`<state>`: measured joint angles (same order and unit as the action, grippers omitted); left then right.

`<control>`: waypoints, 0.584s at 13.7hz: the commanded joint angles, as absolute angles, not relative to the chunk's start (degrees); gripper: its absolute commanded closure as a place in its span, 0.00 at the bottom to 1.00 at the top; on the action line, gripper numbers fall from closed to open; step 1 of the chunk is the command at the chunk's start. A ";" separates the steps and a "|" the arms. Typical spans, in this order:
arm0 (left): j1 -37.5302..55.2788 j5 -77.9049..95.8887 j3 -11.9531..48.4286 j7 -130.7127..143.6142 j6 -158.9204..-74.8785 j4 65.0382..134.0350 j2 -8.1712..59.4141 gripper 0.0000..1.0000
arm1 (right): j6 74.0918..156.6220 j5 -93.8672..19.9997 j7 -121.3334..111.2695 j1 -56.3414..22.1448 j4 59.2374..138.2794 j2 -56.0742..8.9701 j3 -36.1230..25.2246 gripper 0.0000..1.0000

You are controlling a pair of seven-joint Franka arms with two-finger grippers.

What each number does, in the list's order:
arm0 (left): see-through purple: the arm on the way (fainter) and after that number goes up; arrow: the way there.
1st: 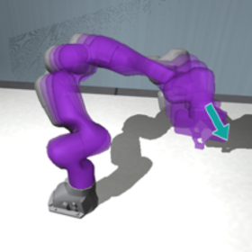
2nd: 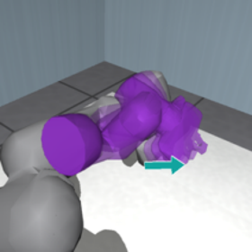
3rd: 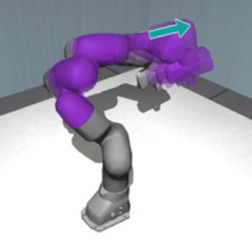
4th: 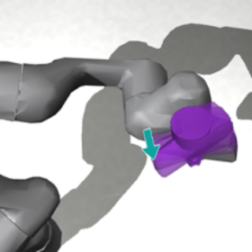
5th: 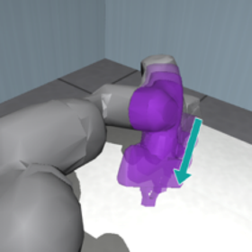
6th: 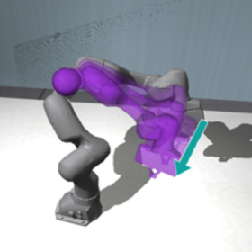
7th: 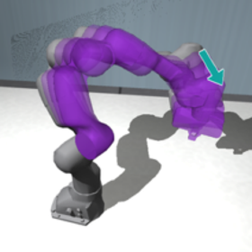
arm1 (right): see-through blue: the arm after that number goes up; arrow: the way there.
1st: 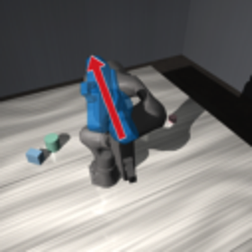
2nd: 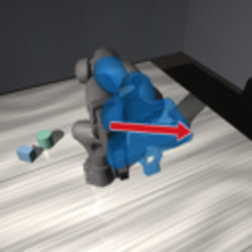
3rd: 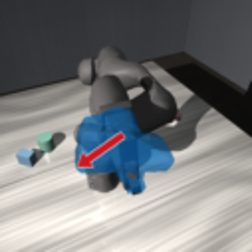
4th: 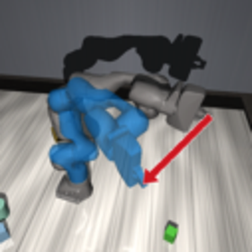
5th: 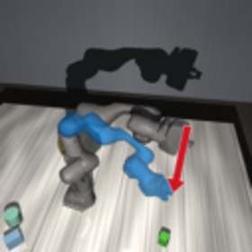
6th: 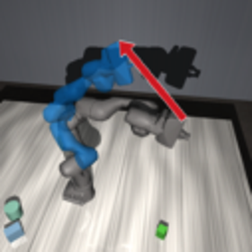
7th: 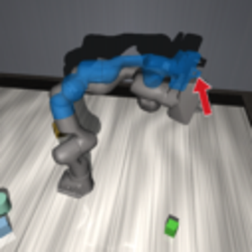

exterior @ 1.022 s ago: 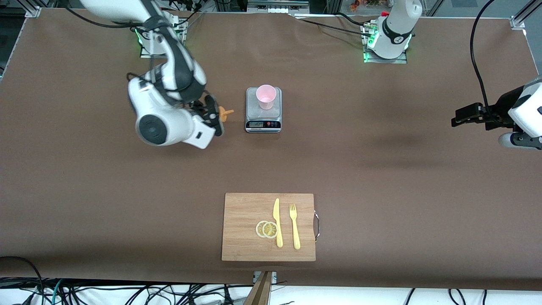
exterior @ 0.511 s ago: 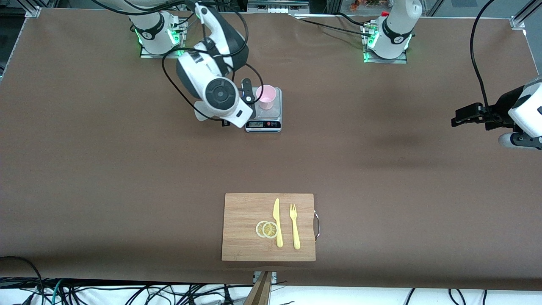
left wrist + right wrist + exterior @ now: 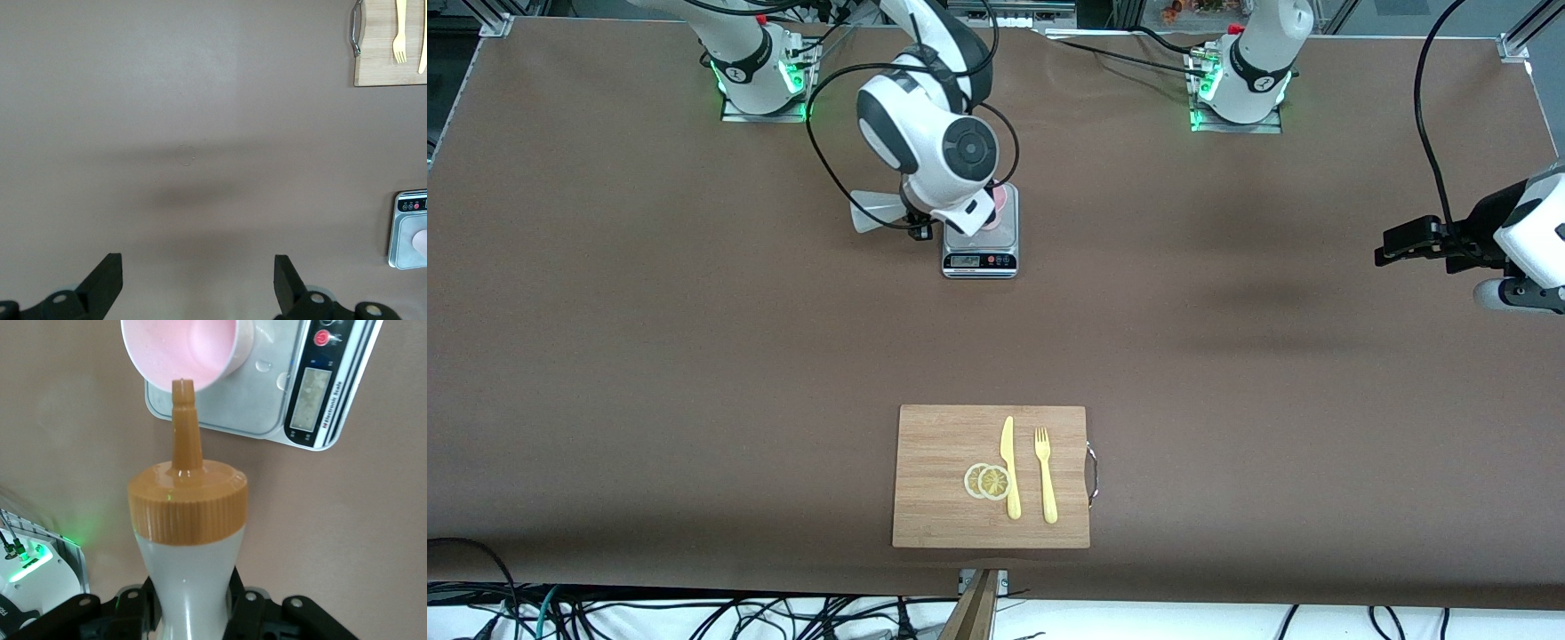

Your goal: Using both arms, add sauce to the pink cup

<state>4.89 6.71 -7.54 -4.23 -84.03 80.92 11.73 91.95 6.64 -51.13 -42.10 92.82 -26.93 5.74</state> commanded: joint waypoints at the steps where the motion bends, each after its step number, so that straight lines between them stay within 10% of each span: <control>1: 5.19 6.33 -7.91 -5.36 -82.71 79.37 12.30 0.00 | 90.18 9.83 -46.77 -44.38 91.67 -28.39 5.89 0.93; 8: 5.19 6.33 -7.91 -5.36 -82.71 79.37 12.30 0.00 | 86.22 13.18 -44.74 -45.88 91.15 -28.56 7.12 0.93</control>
<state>4.89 6.71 -7.54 -4.23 -84.03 80.92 11.73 88.42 11.90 -45.83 -45.76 92.74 -28.83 6.29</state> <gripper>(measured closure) 0.000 0.621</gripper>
